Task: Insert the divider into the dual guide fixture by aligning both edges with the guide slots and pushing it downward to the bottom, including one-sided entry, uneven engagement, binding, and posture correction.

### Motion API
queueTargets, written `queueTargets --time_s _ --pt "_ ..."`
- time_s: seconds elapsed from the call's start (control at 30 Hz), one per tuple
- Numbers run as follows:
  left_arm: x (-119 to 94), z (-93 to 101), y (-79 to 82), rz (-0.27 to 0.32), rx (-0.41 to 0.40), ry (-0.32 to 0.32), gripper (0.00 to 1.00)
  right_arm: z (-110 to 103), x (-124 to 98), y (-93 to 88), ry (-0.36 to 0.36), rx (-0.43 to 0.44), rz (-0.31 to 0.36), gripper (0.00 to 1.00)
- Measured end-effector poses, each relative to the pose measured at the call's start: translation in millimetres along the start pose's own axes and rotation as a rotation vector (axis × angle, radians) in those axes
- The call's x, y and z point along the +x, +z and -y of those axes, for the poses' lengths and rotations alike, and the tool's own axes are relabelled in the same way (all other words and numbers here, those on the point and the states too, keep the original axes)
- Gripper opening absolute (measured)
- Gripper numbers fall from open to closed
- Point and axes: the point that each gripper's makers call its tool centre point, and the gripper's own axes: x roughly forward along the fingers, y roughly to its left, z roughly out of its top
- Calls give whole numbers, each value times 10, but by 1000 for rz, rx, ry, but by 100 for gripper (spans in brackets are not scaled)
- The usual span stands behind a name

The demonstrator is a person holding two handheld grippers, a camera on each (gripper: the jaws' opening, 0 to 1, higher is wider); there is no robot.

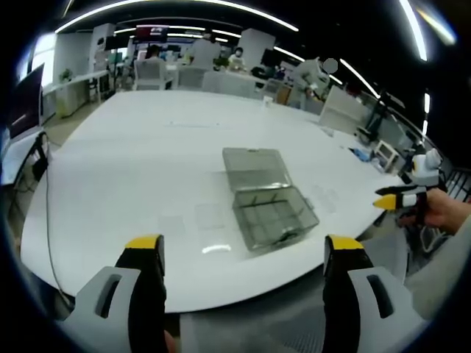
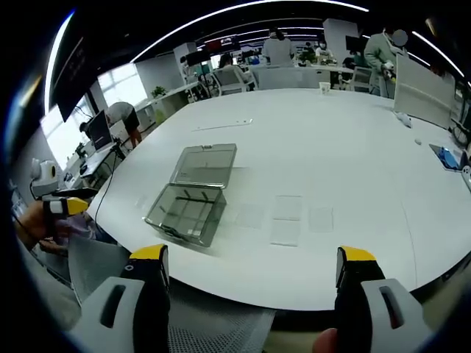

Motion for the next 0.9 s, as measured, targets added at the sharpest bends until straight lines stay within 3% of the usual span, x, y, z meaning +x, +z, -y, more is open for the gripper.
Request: queueTargets --time_s 0.9 --pt "36 15 -41 -9 -22 -8 84 30 32 20 6 -1 -1 92"
